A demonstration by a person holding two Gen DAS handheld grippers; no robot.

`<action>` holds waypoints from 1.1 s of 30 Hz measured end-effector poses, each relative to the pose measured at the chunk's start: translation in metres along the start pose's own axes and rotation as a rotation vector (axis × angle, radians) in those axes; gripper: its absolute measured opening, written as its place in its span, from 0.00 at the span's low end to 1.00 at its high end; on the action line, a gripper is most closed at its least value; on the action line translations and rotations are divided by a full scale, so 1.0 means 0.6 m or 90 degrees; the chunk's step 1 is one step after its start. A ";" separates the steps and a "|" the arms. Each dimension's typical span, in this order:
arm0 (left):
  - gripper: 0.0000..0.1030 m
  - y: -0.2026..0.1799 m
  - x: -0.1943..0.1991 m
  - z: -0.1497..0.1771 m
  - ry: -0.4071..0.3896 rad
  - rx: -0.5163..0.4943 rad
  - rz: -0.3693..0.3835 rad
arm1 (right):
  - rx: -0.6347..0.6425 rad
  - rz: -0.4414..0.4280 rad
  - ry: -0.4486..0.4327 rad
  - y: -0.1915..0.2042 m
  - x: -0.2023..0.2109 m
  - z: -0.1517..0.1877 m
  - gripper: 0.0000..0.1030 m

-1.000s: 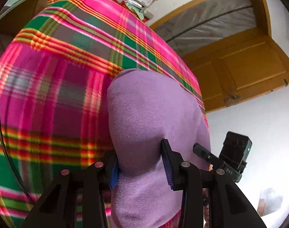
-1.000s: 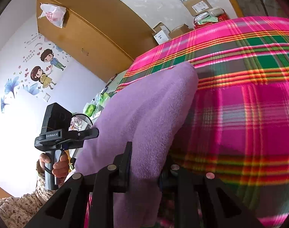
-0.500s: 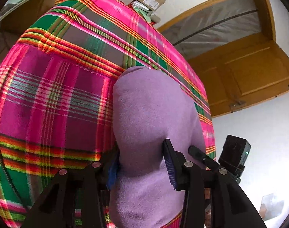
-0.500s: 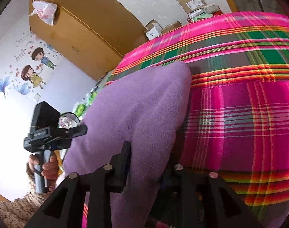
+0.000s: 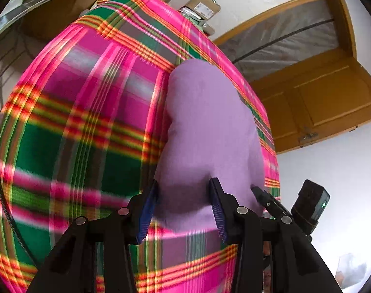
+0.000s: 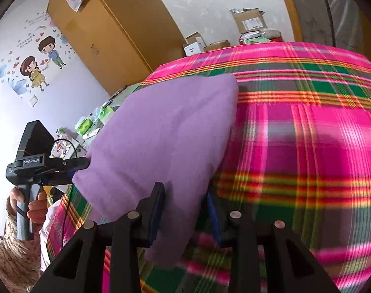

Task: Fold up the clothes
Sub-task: 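Lower the folded garment onto the plaid bed and open both grippers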

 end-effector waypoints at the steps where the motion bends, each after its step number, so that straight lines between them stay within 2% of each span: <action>1: 0.44 -0.001 0.003 0.006 -0.004 -0.003 -0.005 | -0.002 0.002 -0.003 -0.001 0.004 0.006 0.34; 11: 0.44 -0.012 0.028 0.077 -0.007 -0.011 -0.037 | 0.034 0.069 -0.015 0.019 0.033 0.047 0.32; 16: 0.44 -0.041 0.032 0.104 -0.034 -0.066 -0.105 | 0.074 0.107 -0.019 0.051 0.042 0.067 0.31; 19: 0.44 -0.047 0.032 0.127 -0.042 -0.089 -0.123 | 0.102 0.128 -0.028 0.074 0.045 0.080 0.31; 28: 0.44 -0.078 0.011 0.163 -0.071 -0.166 -0.213 | 0.101 0.134 -0.012 0.105 0.036 0.117 0.31; 33: 0.44 -0.105 0.006 0.169 -0.088 -0.201 -0.229 | 0.096 0.138 -0.021 0.110 0.036 0.119 0.31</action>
Point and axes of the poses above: each gripper's, at about its wrist camera, not at the fingertips, and x roughly against the way its jaws point, y to its left, z to its underside, the point moved 9 cm from there along -x, roughly the way its jaws point, and after that the axes turned 2 degrees about -x, right-handed, at the moved point
